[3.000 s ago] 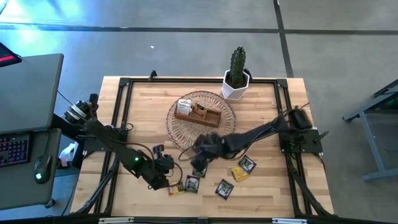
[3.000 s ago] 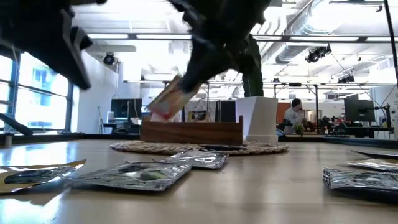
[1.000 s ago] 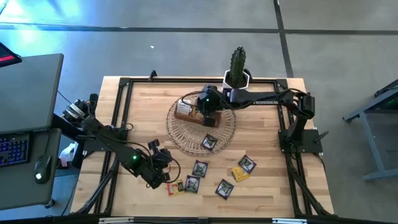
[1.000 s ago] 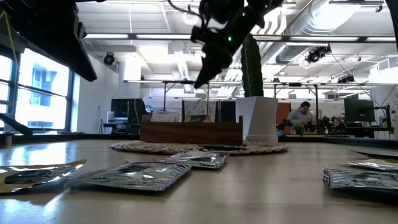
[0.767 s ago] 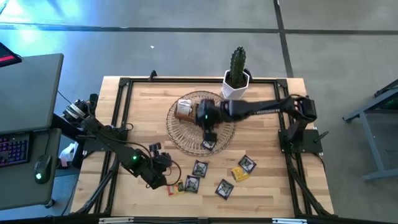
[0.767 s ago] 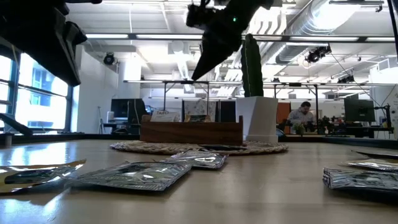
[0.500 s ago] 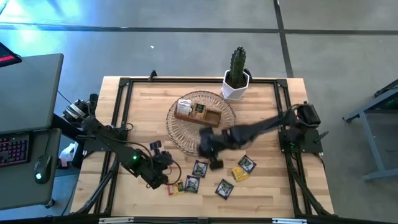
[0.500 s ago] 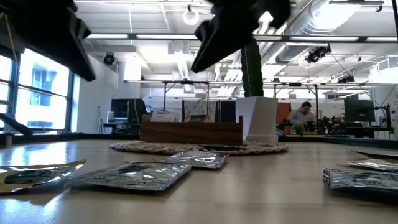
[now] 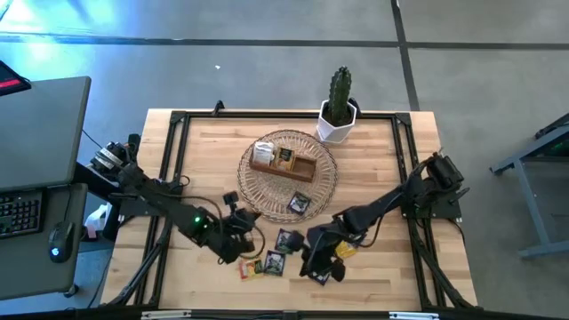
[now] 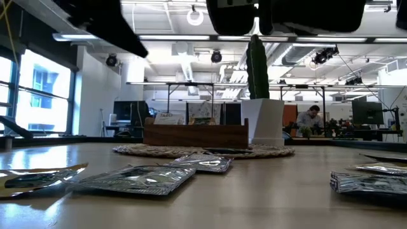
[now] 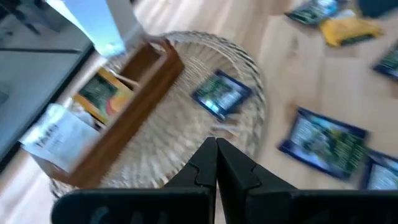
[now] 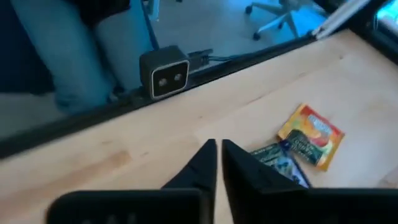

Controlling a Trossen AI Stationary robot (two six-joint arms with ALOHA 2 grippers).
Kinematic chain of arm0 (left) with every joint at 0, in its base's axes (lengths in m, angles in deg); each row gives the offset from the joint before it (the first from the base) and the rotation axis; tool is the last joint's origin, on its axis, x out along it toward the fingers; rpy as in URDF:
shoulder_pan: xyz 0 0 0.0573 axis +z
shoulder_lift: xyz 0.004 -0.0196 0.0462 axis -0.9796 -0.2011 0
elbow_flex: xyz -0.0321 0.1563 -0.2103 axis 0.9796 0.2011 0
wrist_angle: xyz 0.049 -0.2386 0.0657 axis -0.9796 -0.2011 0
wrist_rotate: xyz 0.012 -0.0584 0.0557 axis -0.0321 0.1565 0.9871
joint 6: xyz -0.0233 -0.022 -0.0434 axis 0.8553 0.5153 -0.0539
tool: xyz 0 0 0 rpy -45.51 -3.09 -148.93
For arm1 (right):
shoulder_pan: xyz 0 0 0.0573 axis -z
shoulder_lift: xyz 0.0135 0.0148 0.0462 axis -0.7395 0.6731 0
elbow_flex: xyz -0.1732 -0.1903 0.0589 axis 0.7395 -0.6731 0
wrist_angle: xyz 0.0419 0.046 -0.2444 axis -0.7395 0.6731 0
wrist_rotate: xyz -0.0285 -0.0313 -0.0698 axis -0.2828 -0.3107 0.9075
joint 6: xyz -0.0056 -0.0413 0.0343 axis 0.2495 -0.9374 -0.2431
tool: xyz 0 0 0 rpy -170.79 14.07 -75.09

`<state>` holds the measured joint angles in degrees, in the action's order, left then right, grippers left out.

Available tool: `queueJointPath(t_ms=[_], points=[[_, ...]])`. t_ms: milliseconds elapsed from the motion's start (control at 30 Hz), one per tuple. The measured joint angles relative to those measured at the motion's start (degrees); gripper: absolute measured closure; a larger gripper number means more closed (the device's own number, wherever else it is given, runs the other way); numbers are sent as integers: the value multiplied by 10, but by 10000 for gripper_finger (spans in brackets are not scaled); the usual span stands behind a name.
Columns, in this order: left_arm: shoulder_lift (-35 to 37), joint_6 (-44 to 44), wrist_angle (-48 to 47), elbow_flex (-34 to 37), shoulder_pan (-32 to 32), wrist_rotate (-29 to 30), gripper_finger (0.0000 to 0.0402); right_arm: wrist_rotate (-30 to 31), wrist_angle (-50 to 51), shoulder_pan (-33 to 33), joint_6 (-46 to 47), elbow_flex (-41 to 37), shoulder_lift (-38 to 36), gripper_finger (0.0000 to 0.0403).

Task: Pick & Place Tea
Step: Put the yellow tea pack into the middle section of the wooden organizer

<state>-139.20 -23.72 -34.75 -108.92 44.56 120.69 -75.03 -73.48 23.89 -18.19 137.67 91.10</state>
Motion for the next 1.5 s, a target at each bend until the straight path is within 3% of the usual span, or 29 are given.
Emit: queueJointPath(t_ms=[133, 300, 433, 533, 1200, 1500], points=[[0, -87, 65, 0, 53, -31, 401, 3, -83, 1, -60, -35, 0, 395], [-8, -214, 207, 0, 126, -174, 401, -60, -190, 20, -79, -42, 0, 399], [-8, -282, 290, 0, 155, -299, 401, -96, -195, 38, -79, -31, 0, 401], [-8, -303, 309, 0, 163, -355, 401, -119, -195, 48, -79, -27, 0, 401], [-8, -336, 305, 0, 149, -410, 401, -149, -194, 74, -84, -27, 0, 403], [-8, -351, 297, 0, 101, -361, 401, -156, -198, 77, -84, -26, 0, 403]])
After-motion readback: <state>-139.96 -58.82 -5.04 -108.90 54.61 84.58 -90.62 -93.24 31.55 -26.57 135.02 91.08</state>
